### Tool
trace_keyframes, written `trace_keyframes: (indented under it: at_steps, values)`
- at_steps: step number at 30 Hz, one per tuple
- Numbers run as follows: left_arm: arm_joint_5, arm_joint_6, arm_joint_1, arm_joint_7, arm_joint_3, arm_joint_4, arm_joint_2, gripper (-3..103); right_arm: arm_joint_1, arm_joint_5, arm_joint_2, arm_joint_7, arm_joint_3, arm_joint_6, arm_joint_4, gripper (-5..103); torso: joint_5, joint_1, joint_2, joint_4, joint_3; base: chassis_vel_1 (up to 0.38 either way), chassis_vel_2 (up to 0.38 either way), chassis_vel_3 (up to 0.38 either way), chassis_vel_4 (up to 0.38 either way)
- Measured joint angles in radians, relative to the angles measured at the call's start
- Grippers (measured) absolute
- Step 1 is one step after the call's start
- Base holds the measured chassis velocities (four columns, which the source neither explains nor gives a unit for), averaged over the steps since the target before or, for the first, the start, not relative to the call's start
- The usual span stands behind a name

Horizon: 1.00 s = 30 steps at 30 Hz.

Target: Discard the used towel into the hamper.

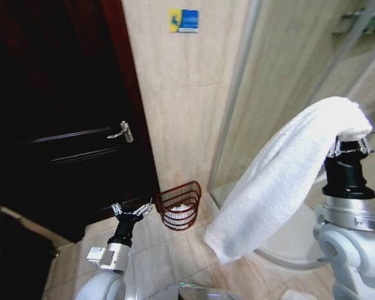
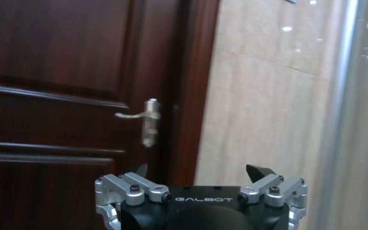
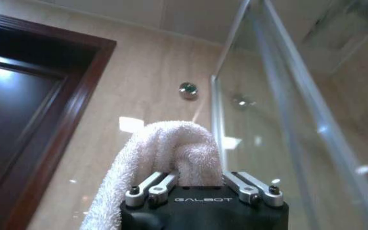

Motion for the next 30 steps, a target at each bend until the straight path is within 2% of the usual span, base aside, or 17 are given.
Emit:
trace_keyframes:
  at_steps: [11,14,20,30]
  values:
    - [0.000,0.000,0.000,0.000,0.000,0.000,0.000,100,0.112,0.019,-0.028,0.018,-0.051,-0.030,-0.045,14,-0.0005,0.000,0.000,0.0000,0.000,0.123,0.123,0.124,0.123]
    - [0.000,0.000,0.000,0.000,0.000,0.000,0.000,100,0.171,0.025,-0.033,0.021,-0.076,-0.032,-0.107,14,0.0004,0.000,0.000,0.0000,0.000,0.121,0.112,0.125,0.146]
    - [0.000,0.000,0.000,0.000,0.000,0.000,0.000,100,0.233,0.029,-0.047,0.010,-0.104,-0.032,-0.182,14,0.0000,0.000,0.000,-0.0001,0.000,0.120,0.133,0.130,0.133]
    - [0.000,0.000,0.000,0.000,0.000,0.000,0.000,100,0.419,0.038,-0.070,-0.033,-0.182,-0.044,-0.380,14,-0.0001,0.000,0.000,0.0003,0.000,0.099,0.103,0.100,0.107]
